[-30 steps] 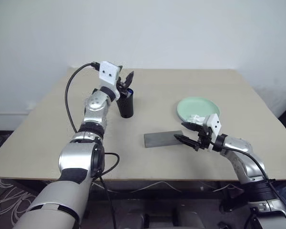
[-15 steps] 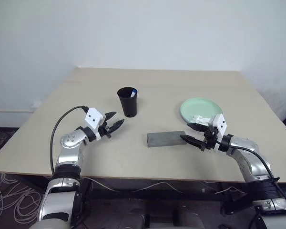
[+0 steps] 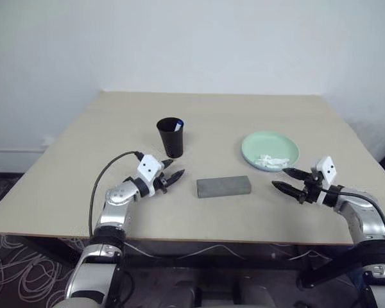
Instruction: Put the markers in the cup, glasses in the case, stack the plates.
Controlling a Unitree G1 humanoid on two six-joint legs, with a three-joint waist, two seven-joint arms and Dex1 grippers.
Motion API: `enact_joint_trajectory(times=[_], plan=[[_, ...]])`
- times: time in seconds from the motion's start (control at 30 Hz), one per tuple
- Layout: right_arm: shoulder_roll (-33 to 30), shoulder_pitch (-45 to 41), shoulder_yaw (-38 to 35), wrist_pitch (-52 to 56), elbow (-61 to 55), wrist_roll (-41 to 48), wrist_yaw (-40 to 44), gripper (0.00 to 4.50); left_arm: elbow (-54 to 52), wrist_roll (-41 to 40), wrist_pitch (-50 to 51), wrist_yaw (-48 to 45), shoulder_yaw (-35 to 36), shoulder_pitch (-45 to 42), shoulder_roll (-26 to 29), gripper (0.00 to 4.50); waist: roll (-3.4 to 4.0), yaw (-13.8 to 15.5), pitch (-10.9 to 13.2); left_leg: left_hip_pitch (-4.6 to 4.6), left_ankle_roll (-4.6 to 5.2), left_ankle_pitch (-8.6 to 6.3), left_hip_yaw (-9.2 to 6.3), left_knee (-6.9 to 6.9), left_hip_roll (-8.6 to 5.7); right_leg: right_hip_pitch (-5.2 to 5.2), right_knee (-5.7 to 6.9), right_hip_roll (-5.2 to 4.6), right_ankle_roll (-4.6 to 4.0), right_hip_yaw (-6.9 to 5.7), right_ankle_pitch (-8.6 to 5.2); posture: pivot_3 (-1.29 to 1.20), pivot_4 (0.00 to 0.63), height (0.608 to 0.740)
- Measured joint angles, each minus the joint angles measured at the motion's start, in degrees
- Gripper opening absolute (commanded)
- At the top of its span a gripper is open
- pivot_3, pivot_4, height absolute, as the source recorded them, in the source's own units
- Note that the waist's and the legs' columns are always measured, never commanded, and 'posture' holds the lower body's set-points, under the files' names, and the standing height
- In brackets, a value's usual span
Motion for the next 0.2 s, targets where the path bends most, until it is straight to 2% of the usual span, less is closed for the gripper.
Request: enact_joint_trajectory(times=[0.2], plan=[[-0.15, 2.97, -0.5, -0.29, -2.24, 0.02, -1.28, 3.42, -0.98, 0.0, 0.18, 0.76, -0.64, 1.25, -0.89, 2.47, 0.02, -0.1, -0.01, -0.02, 0.02, 0.0, -0.02, -0.01, -0.01, 0.01, -0.04, 0.0, 0.01, -0.01, -0.01, 0.0, 0.0, 0.74]])
